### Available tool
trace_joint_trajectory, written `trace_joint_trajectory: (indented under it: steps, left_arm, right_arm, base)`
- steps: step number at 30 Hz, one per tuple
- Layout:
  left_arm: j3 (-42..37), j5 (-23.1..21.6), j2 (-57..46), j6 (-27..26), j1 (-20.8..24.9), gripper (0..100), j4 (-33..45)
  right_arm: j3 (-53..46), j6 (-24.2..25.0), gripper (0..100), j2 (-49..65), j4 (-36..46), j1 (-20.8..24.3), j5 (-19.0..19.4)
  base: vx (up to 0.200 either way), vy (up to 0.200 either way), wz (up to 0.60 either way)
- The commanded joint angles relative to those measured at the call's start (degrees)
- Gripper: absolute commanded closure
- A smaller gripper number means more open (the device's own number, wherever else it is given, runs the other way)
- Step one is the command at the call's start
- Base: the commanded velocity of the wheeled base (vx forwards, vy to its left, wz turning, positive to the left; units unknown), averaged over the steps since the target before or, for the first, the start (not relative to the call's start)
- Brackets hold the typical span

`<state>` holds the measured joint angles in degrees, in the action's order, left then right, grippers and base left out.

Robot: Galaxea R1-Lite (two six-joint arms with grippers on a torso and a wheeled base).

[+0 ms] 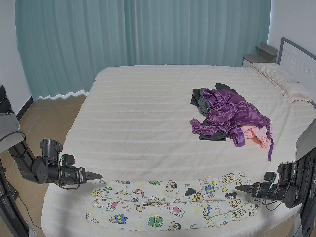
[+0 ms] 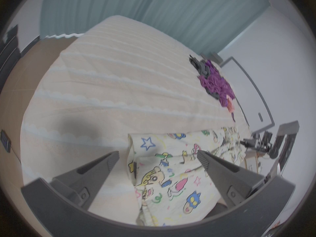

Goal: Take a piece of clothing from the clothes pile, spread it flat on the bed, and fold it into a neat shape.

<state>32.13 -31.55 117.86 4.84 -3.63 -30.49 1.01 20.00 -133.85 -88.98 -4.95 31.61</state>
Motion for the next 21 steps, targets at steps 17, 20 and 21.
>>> trace_joint_trajectory:
  steps: [17, 20, 21]
  left_arm:
    - [14.5, -10.6, 9.2, -16.8, -2.6, 0, 21.3]
    - [14.5, -10.2, 9.3, -16.7, -1.3, 0, 20.8]
    - [14.5, -10.1, 9.3, -16.7, -0.8, 0, 20.8]
  right_arm:
    - [0.3, -0.1, 0, -1.0, -0.5, 0.1, 0.0]
    - [0.3, -0.1, 0, -1.0, -0.5, 0.2, 0.0]
    - [0.3, -0.1, 0, -1.0, -0.5, 0.2, 0.0]
  base:
    - [0.000, 0.000, 0.00]
    - [0.000, 0.000, 0.00]
    - [0.000, 0.000, 0.00]
